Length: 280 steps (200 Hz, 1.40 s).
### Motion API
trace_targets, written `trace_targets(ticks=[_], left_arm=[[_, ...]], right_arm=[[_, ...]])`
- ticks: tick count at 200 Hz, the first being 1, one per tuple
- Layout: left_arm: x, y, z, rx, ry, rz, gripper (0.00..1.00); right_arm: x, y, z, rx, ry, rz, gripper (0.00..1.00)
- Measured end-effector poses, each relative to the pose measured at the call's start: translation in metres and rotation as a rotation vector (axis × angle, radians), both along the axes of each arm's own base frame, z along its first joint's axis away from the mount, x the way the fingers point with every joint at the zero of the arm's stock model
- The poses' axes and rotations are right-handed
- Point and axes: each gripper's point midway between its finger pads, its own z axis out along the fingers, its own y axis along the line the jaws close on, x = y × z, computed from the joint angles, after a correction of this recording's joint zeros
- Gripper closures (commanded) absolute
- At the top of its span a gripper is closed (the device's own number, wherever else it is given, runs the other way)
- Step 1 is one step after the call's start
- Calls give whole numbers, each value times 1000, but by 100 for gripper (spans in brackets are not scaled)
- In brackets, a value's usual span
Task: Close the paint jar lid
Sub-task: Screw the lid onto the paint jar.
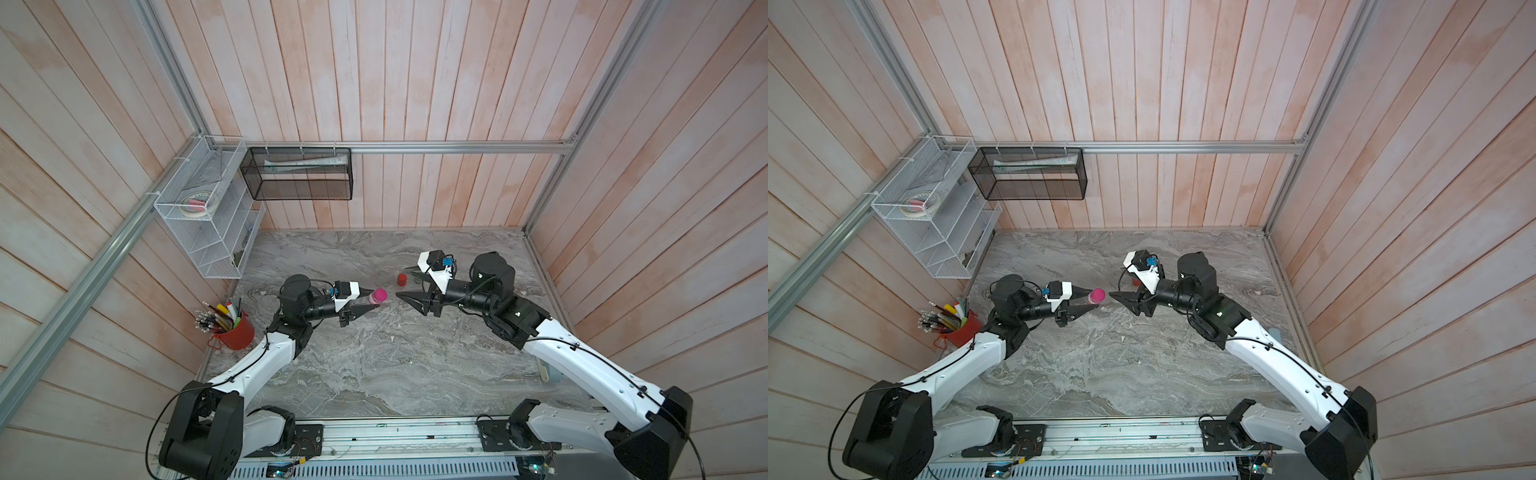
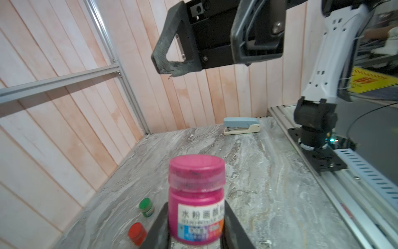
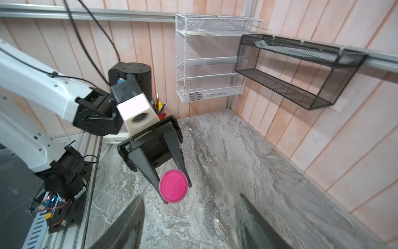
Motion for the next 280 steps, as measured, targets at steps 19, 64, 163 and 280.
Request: trace_targets(ticks=[19, 64, 163, 280], left_arm=[[-9, -2, 1, -9, 23, -59, 64], [-19, -2, 4, -21, 35, -123, 64], [-19, -2, 7, -27, 30, -130, 64], [-18, -2, 7, -28, 29, -127, 64]], right_arm=[[-1, 10, -3, -28, -14, 63, 37], [-5, 29, -30, -95, 37, 159, 43], [-20, 40, -32, -102, 51, 231, 49], [-23, 47, -40, -117, 75, 250, 63]])
